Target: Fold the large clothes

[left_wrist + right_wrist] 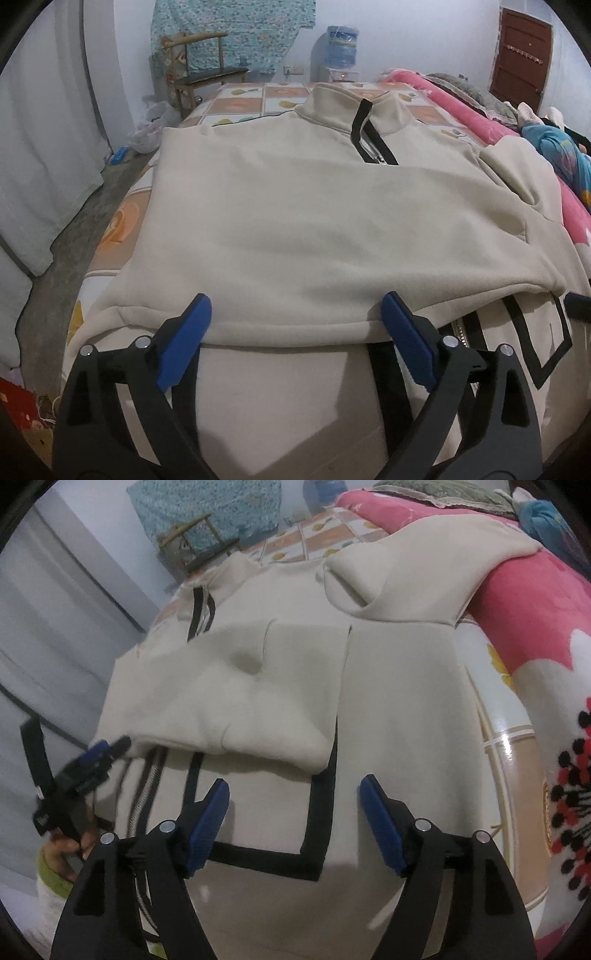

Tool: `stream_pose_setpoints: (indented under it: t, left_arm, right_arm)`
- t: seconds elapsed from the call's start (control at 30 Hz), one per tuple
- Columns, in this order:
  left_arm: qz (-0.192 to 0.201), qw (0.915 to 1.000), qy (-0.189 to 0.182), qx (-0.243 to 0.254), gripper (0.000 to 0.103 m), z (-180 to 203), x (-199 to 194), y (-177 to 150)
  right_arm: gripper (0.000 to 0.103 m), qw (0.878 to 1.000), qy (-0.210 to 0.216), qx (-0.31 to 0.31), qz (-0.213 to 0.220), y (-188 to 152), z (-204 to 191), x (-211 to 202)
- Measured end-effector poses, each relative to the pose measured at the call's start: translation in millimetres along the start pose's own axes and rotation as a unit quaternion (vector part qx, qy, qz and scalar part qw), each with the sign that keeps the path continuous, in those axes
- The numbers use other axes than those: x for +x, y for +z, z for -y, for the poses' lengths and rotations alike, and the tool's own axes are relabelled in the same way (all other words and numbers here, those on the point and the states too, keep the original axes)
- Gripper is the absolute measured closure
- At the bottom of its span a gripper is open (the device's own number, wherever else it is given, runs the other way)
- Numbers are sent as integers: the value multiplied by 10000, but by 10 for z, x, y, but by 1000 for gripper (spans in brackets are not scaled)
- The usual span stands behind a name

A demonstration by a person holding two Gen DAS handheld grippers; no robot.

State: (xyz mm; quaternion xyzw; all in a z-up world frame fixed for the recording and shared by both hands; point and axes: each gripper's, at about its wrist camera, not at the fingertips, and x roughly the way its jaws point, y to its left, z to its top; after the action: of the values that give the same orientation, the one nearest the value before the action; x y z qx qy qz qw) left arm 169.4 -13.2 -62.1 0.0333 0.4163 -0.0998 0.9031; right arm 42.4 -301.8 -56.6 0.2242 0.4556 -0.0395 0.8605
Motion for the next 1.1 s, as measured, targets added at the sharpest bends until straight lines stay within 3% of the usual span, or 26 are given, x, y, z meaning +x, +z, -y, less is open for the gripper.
stream_pose_setpoints:
  t: [0.07,0.37,1.1]
  left_arm:
    - [-21,10000,42,53,9,27,7,6]
    - [-15,9998,168,130,8,84,45,7]
    - [79,9996,218,177,8,107,38,-15]
  right_arm:
    - [21,9999,73,-75,4,-12,-26,3]
    - [7,9995,218,-223,55,-40,-66,11]
    - [7,9987,486,118,51,3,-13,28]
